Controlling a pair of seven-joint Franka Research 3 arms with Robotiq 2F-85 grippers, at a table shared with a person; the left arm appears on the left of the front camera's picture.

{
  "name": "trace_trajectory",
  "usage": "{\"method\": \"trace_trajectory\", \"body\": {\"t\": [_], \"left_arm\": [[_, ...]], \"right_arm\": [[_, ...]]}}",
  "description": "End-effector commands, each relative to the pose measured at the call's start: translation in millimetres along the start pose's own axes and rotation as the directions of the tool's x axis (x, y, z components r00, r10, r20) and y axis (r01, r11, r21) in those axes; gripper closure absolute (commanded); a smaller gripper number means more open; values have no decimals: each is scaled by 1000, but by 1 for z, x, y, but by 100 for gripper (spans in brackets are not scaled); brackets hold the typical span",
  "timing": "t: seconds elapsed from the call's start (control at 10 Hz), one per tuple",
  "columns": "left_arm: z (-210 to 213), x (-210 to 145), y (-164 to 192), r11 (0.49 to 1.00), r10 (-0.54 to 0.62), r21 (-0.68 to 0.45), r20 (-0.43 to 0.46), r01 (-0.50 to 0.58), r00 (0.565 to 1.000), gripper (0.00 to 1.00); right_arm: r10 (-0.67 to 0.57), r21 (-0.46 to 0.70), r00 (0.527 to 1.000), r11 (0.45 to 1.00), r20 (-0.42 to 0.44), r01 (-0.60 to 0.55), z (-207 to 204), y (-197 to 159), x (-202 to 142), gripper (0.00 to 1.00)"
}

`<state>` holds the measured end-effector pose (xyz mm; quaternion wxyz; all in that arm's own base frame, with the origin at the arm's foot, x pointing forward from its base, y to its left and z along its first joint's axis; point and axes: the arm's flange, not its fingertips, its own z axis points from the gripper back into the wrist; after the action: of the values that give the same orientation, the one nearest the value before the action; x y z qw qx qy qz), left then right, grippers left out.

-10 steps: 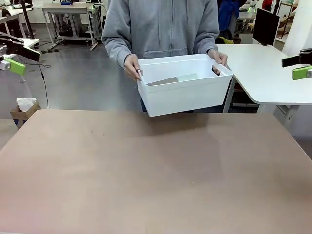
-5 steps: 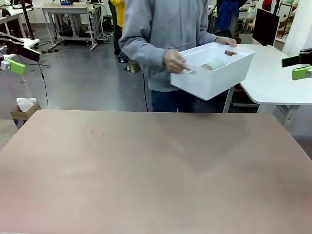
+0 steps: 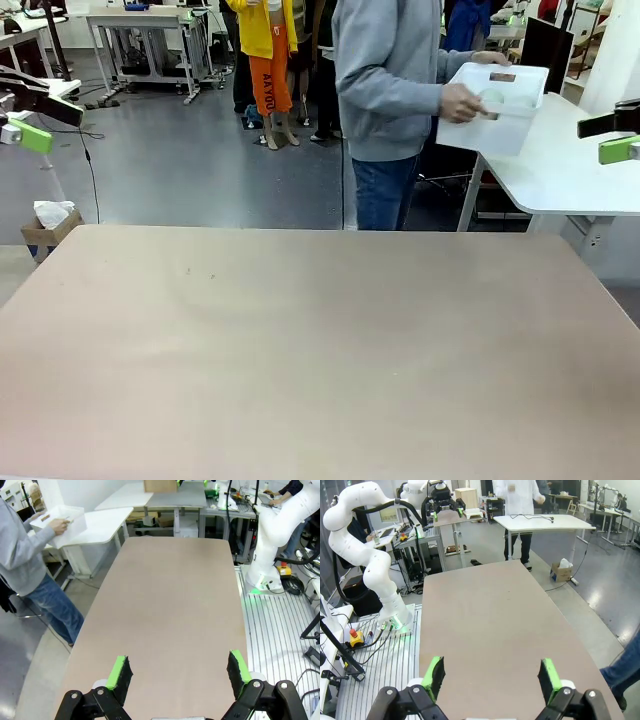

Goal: Stack the cups and store them in the basket.
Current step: Place the stack of Reusable plastic cups into the Pantry Basket.

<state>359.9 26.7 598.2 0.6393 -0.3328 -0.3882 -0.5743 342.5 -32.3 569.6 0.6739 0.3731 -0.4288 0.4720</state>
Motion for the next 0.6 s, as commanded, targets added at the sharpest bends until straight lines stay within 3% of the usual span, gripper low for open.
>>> {"method": "trace_trajectory", "body": {"t": [0.0,0.5], "left_arm": [[1,2,0,1000,7,-6,10,-7,1000,0],[1,2,0,1000,7,-6,10,-7,1000,0]], "right_arm": [[9,0,1000,1000,24,-9,-1,0,4,0],[9,0,1000,1000,24,-9,-1,0,4,0]]}}
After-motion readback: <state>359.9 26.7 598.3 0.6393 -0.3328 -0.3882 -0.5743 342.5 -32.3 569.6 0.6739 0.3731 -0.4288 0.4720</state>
